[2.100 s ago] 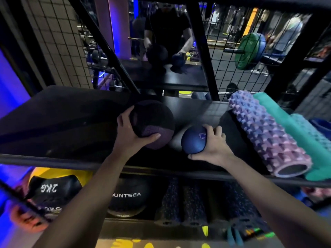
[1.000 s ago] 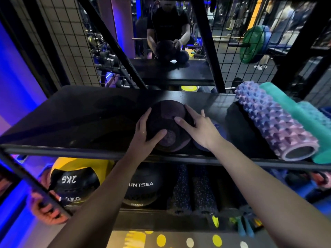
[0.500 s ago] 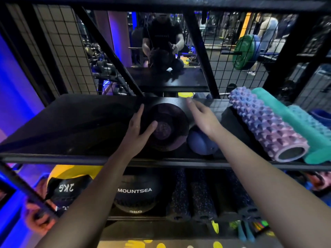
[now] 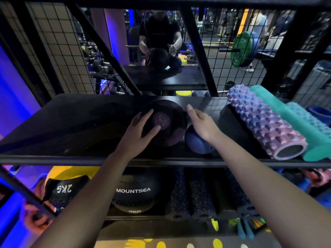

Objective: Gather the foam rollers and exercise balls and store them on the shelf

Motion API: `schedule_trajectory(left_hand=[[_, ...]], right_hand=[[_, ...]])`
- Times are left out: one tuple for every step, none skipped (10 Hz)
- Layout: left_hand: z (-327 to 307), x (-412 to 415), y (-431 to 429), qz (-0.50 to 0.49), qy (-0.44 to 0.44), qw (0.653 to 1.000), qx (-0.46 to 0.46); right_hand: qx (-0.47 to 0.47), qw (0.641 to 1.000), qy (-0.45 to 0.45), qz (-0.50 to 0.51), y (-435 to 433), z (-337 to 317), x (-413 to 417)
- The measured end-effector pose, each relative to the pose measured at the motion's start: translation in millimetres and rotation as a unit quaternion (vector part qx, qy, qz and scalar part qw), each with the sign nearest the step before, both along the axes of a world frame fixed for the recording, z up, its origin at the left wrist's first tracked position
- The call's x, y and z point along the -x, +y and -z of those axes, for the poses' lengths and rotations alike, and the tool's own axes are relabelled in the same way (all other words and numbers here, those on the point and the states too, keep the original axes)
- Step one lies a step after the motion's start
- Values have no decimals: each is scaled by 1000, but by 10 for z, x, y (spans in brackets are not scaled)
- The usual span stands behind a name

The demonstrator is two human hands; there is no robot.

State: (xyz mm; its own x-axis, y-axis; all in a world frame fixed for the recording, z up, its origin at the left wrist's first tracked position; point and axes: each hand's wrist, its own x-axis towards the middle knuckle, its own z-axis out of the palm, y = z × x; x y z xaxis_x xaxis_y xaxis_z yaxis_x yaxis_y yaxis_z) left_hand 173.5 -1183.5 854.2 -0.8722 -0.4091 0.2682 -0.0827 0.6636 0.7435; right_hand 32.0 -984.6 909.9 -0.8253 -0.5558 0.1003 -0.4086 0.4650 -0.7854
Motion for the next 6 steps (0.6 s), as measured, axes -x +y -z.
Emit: schedule_trajectory(left_hand=[[49, -13, -46, -13, 14, 1000, 14], [62, -33, -43, -38, 44, 998, 11], [49, -15, 26, -53, 81, 995, 30], [-14, 46, 189, -74, 146, 985, 50], [-65, 128, 444, -88, 238, 962, 101], [-152, 192, 761, -84, 304, 936, 159]], right_hand=[[11, 1000, -6, 11, 5, 17, 32], [29, 999, -3, 22, 37, 50, 85], [46, 998, -9, 43, 118, 87, 114], [56, 994, -10, 93, 246, 145, 94], [62, 990, -8, 126, 487, 247, 50], [55, 983, -13, 172, 791, 288, 10]])
